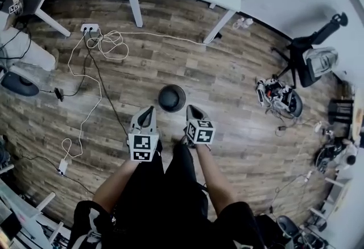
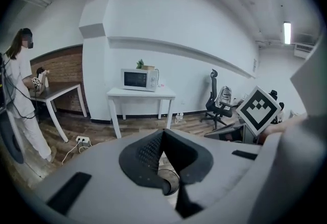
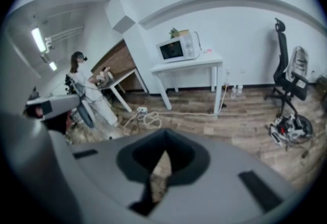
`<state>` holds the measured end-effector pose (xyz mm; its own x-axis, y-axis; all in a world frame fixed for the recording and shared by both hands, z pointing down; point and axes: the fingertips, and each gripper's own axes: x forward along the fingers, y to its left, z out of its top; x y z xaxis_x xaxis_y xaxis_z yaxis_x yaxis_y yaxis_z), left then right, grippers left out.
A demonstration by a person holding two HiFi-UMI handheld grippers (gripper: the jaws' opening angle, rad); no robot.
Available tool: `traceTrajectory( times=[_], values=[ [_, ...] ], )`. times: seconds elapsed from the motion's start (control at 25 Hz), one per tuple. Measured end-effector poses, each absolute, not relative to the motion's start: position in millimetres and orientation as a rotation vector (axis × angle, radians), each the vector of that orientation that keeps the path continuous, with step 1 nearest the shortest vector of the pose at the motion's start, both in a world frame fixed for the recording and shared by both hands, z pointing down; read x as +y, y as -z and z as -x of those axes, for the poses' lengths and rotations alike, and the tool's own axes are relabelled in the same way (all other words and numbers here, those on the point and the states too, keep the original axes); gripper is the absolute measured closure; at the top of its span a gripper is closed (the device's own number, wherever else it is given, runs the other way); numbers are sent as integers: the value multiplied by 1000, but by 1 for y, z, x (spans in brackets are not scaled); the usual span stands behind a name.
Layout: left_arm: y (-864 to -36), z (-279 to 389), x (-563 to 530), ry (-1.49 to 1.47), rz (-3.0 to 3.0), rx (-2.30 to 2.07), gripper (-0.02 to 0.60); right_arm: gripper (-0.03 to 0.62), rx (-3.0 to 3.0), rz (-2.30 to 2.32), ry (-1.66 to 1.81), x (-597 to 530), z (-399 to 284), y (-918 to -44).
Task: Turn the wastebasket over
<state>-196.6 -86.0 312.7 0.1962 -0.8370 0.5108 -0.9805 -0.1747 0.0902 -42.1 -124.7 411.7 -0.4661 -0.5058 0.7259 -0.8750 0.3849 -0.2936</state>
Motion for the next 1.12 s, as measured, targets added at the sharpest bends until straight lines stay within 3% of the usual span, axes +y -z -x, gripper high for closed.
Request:
traceTrajectory(
  times=[0.4,1.12],
  values=[
    [-259,161,-98,-487,-2057,-1847,551,563,-2265,-1076,-817,-153,28,-360],
    [-162,162,-106,-354,-2108,-2107,551,563,-2539,-1035,-609,-156,22,-232]
  ],
)
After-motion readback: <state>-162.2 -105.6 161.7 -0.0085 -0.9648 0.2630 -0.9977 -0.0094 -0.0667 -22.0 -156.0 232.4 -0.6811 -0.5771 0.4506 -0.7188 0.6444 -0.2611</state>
